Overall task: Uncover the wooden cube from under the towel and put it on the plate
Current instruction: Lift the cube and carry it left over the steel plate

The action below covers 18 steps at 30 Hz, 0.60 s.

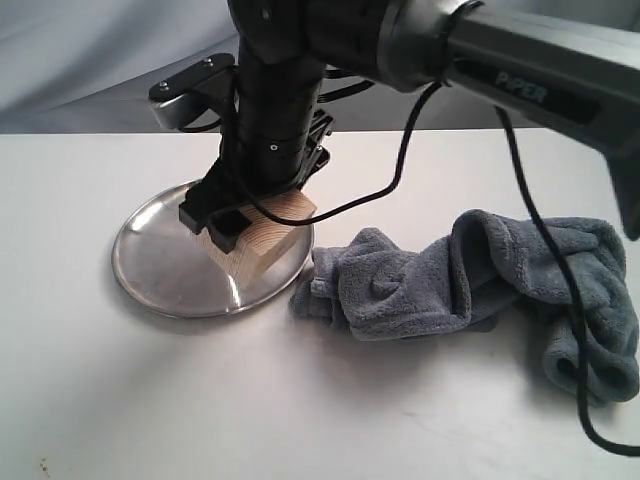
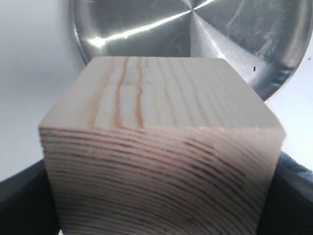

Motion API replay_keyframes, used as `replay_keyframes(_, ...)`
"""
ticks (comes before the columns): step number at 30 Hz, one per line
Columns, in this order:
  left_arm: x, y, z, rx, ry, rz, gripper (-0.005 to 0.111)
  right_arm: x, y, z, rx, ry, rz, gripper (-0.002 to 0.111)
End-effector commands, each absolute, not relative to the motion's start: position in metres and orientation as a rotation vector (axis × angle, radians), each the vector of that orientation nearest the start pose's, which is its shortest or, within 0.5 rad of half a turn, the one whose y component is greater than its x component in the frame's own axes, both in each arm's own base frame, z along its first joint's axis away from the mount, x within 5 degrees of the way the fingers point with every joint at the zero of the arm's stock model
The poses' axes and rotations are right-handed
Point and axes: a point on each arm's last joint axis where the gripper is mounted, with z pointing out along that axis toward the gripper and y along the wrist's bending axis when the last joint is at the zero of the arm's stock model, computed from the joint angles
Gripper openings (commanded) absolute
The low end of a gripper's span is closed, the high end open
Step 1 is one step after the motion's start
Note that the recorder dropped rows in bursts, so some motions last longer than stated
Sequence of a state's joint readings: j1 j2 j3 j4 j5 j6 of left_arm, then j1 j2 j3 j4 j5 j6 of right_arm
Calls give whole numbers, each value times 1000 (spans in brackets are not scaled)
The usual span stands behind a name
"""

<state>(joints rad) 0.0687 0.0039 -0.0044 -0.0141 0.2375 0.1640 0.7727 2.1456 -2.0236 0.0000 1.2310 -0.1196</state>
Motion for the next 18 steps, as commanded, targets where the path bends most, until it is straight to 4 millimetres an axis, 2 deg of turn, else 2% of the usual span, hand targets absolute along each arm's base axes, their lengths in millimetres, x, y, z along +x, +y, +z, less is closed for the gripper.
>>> replay_keyframes(1,55,4,193,69,1710,161,0,350,335,266,-1196,2515,146,17)
replay_keyframes(5,55,4,193,69,1710,161,0,363,347,254,-1185,2498,154,17)
replay_keyframes(9,55,4,193,69,1710,161,0,367,351,237,-1205,2521,141,17)
replay_keyframes(15,55,4,193,69,1710,161,0,381,342,220,-1169,2565,142,17)
replay_keyframes(18,55,4,193,69,1710,161,0,389,334,219,-1120,2581,174,17)
